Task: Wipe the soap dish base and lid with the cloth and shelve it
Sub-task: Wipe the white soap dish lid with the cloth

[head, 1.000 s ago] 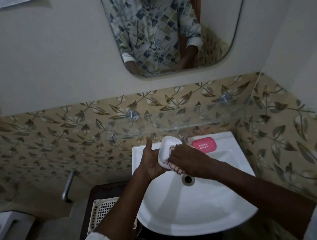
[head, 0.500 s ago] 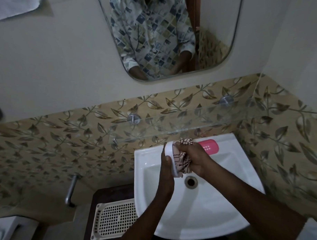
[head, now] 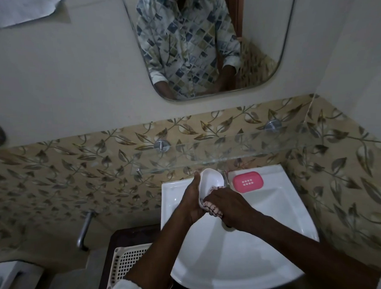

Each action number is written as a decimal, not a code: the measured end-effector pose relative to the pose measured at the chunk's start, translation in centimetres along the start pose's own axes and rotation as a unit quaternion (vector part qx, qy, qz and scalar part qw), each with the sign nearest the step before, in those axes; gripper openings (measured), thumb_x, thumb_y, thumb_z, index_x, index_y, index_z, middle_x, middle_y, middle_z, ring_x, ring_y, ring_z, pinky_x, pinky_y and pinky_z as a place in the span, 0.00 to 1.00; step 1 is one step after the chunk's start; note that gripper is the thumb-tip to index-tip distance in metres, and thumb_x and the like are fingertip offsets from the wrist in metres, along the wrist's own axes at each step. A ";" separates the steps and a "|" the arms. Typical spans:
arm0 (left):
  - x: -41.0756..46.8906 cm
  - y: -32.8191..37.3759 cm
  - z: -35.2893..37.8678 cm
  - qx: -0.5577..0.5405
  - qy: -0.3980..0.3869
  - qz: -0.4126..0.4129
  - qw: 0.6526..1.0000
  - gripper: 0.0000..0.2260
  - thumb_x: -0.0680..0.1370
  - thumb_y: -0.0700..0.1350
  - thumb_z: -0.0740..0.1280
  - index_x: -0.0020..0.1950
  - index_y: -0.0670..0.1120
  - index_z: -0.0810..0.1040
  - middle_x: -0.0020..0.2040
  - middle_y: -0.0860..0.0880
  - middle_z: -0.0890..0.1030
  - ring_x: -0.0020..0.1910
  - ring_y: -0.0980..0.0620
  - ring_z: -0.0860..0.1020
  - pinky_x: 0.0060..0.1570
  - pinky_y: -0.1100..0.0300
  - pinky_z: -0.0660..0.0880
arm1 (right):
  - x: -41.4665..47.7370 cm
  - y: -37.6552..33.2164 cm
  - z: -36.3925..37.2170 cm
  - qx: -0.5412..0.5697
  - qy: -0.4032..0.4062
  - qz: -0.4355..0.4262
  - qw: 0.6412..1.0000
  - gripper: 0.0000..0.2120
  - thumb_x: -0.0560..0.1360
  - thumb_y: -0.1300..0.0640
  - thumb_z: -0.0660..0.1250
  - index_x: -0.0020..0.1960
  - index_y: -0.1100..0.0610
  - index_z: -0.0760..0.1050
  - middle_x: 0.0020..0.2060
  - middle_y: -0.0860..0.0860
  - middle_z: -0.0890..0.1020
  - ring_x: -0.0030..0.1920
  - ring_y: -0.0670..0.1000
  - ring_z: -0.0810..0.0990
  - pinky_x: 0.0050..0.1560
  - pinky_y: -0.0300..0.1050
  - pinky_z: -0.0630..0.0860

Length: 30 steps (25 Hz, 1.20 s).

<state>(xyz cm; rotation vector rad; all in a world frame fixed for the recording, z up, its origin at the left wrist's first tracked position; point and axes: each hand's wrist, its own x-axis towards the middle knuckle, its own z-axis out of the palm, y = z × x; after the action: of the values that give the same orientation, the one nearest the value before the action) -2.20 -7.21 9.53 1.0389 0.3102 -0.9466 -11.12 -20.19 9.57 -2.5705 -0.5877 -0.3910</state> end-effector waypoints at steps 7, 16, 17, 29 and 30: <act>0.3 -3.8 -3.0 0.032 -0.066 0.085 0.994 0.38 0.77 0.69 0.54 0.71 0.40 0.73 0.68 0.36 0.76 0.66 0.37 0.76 0.64 0.42 0.74 | 0.6 -0.1 -0.6 0.700 0.141 0.449 0.537 0.15 0.75 0.63 0.70 0.59 0.69 0.77 0.48 0.68 0.84 0.44 0.67 0.84 0.44 0.61 0.82; -0.2 -1.7 -4.8 -0.089 -0.147 0.039 0.984 0.43 0.67 0.75 0.59 0.64 0.41 0.80 0.56 0.33 0.80 0.46 0.37 0.80 0.47 0.46 0.79 | 1.3 4.6 -4.9 0.698 0.219 0.452 0.511 0.19 0.76 0.72 0.61 0.66 0.70 0.72 0.61 0.69 0.78 0.58 0.66 0.80 0.59 0.61 0.78; -0.2 -1.7 -4.6 -0.095 -0.157 0.041 0.982 0.42 0.68 0.74 0.59 0.64 0.41 0.80 0.56 0.34 0.80 0.47 0.37 0.80 0.48 0.47 0.79 | 1.3 4.7 -4.8 0.707 0.220 0.456 0.493 0.20 0.76 0.72 0.60 0.68 0.70 0.70 0.62 0.69 0.77 0.62 0.67 0.77 0.62 0.63 0.75; -0.2 -1.7 -3.9 0.017 -0.114 0.074 0.991 0.34 0.76 0.67 0.60 0.70 0.41 0.74 0.58 0.34 0.79 0.50 0.34 0.80 0.49 0.41 0.79 | 0.7 5.0 -3.9 0.630 0.223 0.455 0.589 0.14 0.76 0.69 0.65 0.61 0.66 0.77 0.54 0.66 0.83 0.54 0.64 0.83 0.58 0.59 0.79; -0.3 -1.8 -3.8 0.115 -0.078 0.116 0.983 0.28 0.77 0.63 0.63 0.67 0.43 0.77 0.57 0.36 0.82 0.51 0.35 0.81 0.49 0.42 0.80 | 0.7 5.1 -4.0 0.597 0.214 0.447 0.631 0.14 0.76 0.68 0.65 0.61 0.64 0.78 0.54 0.63 0.84 0.53 0.61 0.84 0.57 0.57 0.80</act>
<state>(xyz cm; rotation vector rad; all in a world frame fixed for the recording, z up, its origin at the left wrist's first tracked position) -3.03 -4.19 6.79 1.1759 -0.0531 -0.8585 -8.81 -26.02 11.32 -1.0991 0.5319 -0.1218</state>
